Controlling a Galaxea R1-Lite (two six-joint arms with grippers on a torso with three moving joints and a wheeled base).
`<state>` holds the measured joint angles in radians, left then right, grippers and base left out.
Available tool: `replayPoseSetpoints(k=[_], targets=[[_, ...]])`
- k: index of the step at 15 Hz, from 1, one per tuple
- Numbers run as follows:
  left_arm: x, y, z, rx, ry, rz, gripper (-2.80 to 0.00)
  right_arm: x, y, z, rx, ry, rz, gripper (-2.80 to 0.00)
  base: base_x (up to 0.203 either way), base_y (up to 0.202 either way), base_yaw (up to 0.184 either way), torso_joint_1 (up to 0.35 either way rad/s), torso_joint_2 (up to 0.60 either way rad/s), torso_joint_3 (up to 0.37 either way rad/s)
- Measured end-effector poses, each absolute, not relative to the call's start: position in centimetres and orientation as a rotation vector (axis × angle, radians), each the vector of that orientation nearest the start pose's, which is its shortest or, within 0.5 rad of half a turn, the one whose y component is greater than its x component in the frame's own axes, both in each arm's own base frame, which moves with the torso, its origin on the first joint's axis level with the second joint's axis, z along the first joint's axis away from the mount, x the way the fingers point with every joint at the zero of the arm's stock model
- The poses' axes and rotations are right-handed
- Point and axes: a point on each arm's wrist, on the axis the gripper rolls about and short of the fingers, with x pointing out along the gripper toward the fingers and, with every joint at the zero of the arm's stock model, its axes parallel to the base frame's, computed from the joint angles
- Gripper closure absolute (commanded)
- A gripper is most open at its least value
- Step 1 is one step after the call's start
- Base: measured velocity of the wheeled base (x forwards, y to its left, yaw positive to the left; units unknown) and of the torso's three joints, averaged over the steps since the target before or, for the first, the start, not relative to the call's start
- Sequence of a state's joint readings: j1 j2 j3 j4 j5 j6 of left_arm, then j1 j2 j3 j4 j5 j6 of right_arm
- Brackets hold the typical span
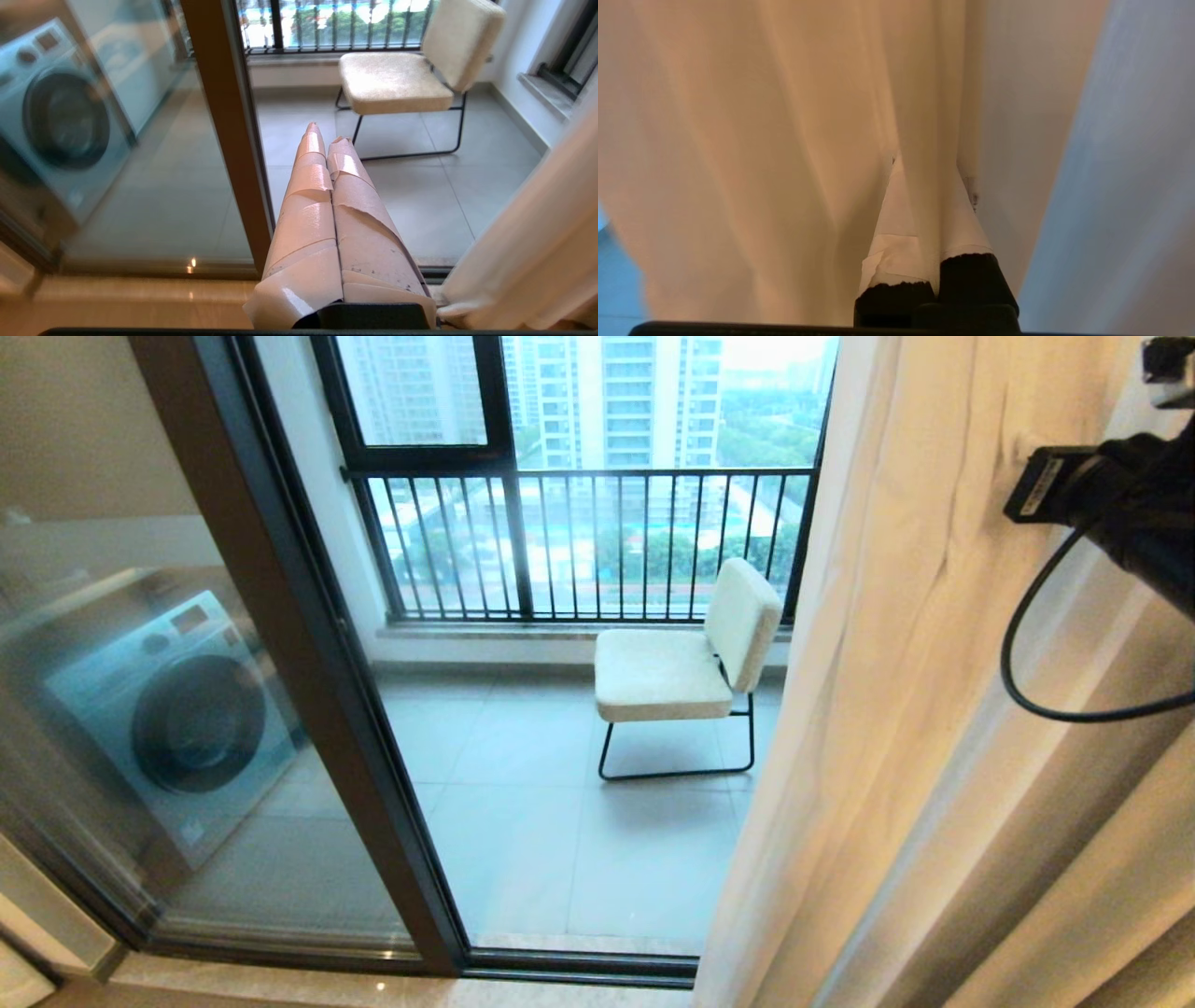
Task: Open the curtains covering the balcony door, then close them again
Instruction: Pull the inner curtains open on both sides
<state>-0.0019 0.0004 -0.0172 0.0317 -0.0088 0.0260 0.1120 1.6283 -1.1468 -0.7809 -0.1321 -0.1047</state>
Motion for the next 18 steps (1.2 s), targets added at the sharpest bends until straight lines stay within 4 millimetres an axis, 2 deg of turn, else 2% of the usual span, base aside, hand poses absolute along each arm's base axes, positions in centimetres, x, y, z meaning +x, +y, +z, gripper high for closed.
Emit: replayPoseSetpoints(k=[4,6,18], targets=[[-2.41,-0.02,7.72,0.026,0.013,-0.009,0.0,30.38,3.14,31.5,-0.068,-0.295,-0.034,0.0,-0.169,-0.181,-0.001,-0.015,0.0,0.006],[-2.41,-0.02,7.71,0.026,0.014,-0.01,0.0,30.29,3.15,31.63,-0.067,-0.302,-0.033,0.0,-0.014,-0.06,-0.004,0.025,0.0,0.007],[-2.41,-0.02,7.71,0.026,0.014,-0.009,0.0,29.95,3.09,31.73,-0.067,-0.301,-0.035,0.0,0.0,0.0,0.0,0.003,0.0,-0.001]])
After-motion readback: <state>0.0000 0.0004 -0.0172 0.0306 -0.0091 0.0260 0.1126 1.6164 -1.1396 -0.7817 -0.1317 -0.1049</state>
